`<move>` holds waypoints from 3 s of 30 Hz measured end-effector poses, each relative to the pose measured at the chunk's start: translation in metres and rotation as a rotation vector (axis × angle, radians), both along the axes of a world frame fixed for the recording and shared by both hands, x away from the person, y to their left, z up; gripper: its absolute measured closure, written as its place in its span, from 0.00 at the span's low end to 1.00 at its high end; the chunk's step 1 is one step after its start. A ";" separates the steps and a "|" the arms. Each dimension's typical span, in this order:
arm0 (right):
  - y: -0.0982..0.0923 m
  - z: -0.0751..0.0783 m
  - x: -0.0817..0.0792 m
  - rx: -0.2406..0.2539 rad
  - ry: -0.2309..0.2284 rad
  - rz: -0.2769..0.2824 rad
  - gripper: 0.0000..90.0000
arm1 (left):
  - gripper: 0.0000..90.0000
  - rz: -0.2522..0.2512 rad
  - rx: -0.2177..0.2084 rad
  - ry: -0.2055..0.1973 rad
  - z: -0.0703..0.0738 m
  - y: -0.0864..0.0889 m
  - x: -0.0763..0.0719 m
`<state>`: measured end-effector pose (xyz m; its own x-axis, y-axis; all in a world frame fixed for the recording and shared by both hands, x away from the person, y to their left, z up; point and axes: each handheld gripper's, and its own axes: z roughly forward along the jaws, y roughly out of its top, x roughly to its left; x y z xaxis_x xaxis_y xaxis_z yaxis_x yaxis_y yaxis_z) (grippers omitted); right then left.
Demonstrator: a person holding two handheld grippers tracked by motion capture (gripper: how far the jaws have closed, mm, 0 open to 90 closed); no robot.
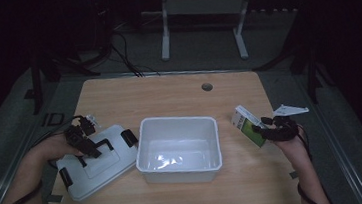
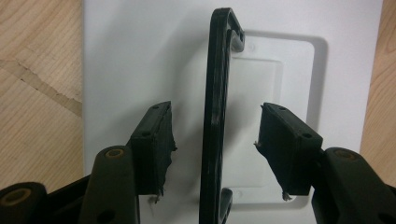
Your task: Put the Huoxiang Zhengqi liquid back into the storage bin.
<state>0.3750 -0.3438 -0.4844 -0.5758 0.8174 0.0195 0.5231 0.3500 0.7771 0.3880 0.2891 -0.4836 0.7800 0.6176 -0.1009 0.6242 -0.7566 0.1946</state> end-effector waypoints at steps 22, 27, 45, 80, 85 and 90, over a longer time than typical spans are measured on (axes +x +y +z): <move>0.013 -0.010 0.020 -0.106 0.095 -0.009 0.71 | 0.50 0.000 -0.014 0.006 0.001 -0.001 0.002; 0.011 -0.003 0.018 -0.104 0.095 -0.002 0.71 | 0.50 0.000 -0.009 0.011 0.002 0.000 0.002; 0.023 0.065 -0.014 -0.078 -0.007 0.137 0.71 | 0.50 -0.003 -0.003 0.013 0.003 -0.003 0.002; 0.156 0.132 -0.057 -0.040 -0.124 0.803 0.71 | 0.50 -0.011 -0.008 0.028 0.001 -0.002 -0.003; 0.175 0.123 -0.055 -0.066 -0.092 0.861 0.71 | 0.50 -0.016 -0.004 0.029 0.001 -0.003 -0.003; 0.184 0.110 -0.050 -0.078 -0.065 0.875 0.71 | 0.50 -0.019 -0.001 0.030 0.000 -0.003 -0.004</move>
<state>0.3247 -0.1593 -0.3740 -0.9942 0.0805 -0.0720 -0.0013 0.6576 0.7533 0.3841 0.2861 -0.4832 0.7884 0.6023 -0.1252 0.6151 -0.7685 0.1764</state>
